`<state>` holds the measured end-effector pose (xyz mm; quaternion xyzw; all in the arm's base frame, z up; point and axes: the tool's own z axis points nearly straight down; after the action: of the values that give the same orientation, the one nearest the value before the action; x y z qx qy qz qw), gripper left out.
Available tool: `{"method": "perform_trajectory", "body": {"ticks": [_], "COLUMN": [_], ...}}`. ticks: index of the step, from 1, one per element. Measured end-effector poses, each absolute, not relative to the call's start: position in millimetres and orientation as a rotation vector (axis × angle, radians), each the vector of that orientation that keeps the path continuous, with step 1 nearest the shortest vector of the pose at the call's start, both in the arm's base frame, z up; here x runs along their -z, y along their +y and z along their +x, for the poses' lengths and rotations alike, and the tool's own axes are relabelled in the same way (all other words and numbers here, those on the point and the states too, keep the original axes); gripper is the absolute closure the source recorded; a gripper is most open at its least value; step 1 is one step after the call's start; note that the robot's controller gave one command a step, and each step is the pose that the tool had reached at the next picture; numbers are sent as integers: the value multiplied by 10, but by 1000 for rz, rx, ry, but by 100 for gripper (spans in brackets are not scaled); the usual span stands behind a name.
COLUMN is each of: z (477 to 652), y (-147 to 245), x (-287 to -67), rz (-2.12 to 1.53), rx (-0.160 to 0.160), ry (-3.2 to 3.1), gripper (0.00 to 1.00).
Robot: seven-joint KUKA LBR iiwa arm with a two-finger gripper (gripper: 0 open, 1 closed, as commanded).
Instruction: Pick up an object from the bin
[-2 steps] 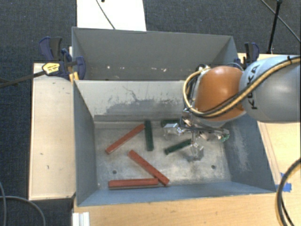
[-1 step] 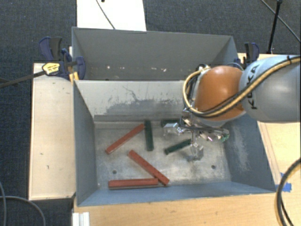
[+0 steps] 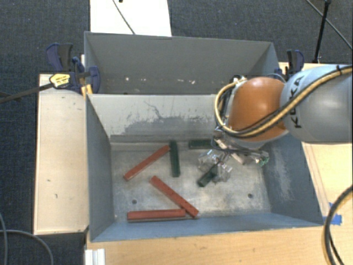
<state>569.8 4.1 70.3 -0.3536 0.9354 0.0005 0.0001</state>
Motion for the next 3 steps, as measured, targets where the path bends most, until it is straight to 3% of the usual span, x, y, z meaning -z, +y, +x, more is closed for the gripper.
{"method": "perform_trajectory", "body": {"ticks": [1,2,3], "z": [5708,5732,5745], "y": [44,46,51], "x": [-804,-1563,-1910], "rz": [-1102,-1092,-1080], "rx": [0,4,2], "ry": [2936,2936,2942], "gripper": [100,100,100]}}
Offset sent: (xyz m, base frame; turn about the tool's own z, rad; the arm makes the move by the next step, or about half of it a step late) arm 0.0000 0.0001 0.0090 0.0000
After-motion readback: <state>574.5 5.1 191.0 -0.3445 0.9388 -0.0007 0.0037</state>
